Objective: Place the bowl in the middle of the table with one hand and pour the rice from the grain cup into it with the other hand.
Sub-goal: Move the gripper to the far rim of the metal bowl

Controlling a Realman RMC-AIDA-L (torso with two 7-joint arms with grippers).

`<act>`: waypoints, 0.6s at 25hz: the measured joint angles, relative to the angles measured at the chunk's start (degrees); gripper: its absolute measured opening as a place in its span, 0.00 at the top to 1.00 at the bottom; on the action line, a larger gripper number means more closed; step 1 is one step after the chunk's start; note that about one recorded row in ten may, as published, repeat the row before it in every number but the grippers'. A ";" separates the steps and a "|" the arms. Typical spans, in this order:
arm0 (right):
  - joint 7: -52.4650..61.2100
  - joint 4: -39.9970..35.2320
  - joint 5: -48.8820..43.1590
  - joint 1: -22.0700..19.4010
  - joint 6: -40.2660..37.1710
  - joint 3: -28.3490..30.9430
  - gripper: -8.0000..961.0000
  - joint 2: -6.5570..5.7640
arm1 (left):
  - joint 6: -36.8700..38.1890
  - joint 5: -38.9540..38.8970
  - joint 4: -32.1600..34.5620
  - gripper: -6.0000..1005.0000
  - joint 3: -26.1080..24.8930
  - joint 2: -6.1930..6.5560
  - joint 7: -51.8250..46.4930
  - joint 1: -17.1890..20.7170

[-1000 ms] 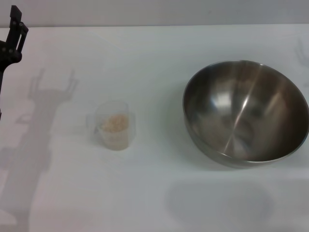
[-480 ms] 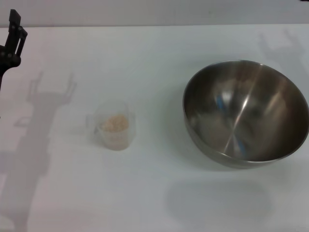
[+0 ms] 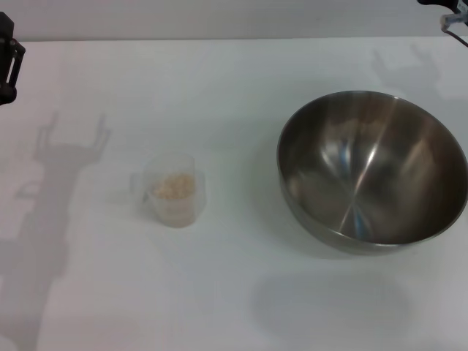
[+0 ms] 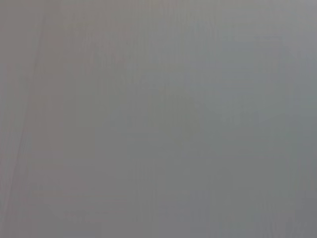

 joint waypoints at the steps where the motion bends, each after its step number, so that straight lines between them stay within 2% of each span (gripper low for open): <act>1: -0.02 -0.04 0.09 0.18 0.28 -0.01 0.23 -0.03 | 0.12 0.00 0.00 0.21 0.00 0.00 -0.05 0.02; 9: -0.23 -2.20 5.58 0.49 2.69 -0.18 0.23 -0.14 | 0.28 0.00 0.09 0.21 0.00 0.16 -0.09 0.11; 15: -1.76 -8.89 11.73 1.51 12.96 -1.46 0.23 -0.28 | 0.48 0.00 0.37 0.21 0.00 0.26 0.08 -0.23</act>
